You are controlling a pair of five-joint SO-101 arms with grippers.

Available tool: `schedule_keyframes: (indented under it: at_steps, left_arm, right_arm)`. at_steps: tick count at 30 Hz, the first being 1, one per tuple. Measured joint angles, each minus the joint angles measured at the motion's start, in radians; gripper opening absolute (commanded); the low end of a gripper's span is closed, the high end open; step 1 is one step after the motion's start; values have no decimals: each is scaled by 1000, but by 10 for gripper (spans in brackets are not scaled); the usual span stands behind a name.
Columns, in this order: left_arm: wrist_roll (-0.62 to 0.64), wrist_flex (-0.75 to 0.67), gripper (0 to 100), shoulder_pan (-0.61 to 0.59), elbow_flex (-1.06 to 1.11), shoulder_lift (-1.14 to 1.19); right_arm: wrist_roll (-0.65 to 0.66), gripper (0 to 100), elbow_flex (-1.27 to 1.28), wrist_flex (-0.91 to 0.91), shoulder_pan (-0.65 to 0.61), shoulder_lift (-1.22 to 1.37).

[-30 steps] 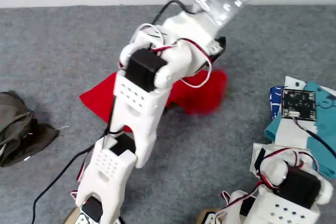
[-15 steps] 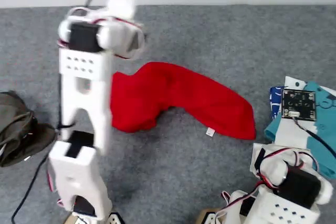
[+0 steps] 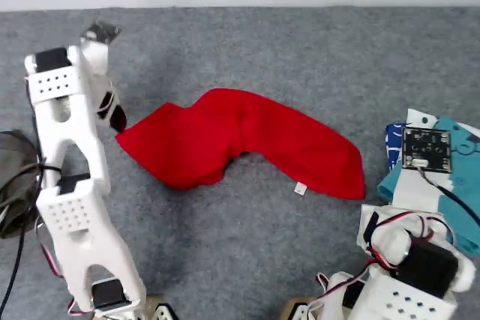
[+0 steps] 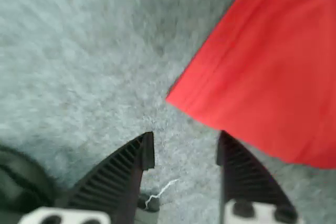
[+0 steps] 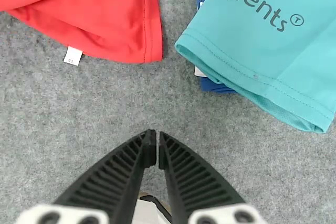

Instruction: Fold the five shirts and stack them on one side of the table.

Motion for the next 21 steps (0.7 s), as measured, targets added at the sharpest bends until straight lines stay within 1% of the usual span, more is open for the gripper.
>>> schedule_keyframes:
  at_steps: [6, 17, 19, 21]
  left_arm:
    - [-21, -44, 235, -5, -14, 101]
    - [-28, -51, 231, -3, -207, 342]
    - [-28, -28, 202, -2, -250, 374]
    - [-28, -5, 147, 3, -302, 402]
  right_arm:
    - [0, 14, 0, 0, 0, 3]
    - [0, 14, 0, 0, 0, 2]
    - [0, 14, 0, 0, 0, 2]
    - [0, 14, 0, 0, 0, 2]
